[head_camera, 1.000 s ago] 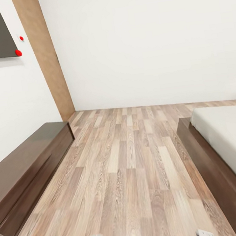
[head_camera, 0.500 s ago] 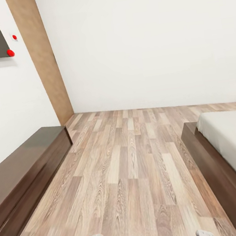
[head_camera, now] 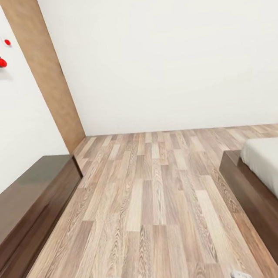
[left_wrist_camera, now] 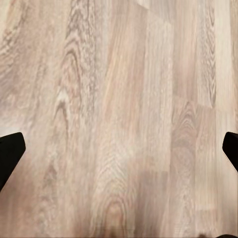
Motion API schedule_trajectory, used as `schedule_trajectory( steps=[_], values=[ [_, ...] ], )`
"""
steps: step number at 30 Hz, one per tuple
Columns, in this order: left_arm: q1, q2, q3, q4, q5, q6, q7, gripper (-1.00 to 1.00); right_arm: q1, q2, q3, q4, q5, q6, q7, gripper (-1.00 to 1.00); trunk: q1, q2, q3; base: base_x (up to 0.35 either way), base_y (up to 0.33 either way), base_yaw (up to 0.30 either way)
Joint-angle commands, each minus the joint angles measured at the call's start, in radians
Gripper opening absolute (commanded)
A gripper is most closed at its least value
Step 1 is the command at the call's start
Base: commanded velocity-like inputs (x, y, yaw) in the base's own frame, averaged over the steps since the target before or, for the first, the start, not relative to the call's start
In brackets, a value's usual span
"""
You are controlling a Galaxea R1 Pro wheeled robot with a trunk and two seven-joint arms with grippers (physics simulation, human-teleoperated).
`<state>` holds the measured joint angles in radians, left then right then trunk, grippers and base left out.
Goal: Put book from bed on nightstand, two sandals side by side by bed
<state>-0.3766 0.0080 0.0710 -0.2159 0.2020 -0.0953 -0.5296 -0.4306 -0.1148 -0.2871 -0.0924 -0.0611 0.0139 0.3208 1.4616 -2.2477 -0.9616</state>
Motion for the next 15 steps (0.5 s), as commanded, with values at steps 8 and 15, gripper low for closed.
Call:
schedule_trajectory(
  steps=[8,15],
  values=[
    [-0.001,0.000,0.007,0.002,-0.003,-0.001,-0.006,1.00,0.000,0.000,-0.003,0.000,-0.006,0.001,0.004,1.00,0.000,0.000,-0.001,0.332,0.000,0.000],
    [-0.001,0.000,0.007,0.002,-0.003,-0.002,-0.006,1.00,0.000,0.001,-0.002,0.000,-0.006,0.001,0.004,1.00,0.000,0.000,-0.001,0.319,0.000,-0.002]
  ],
)
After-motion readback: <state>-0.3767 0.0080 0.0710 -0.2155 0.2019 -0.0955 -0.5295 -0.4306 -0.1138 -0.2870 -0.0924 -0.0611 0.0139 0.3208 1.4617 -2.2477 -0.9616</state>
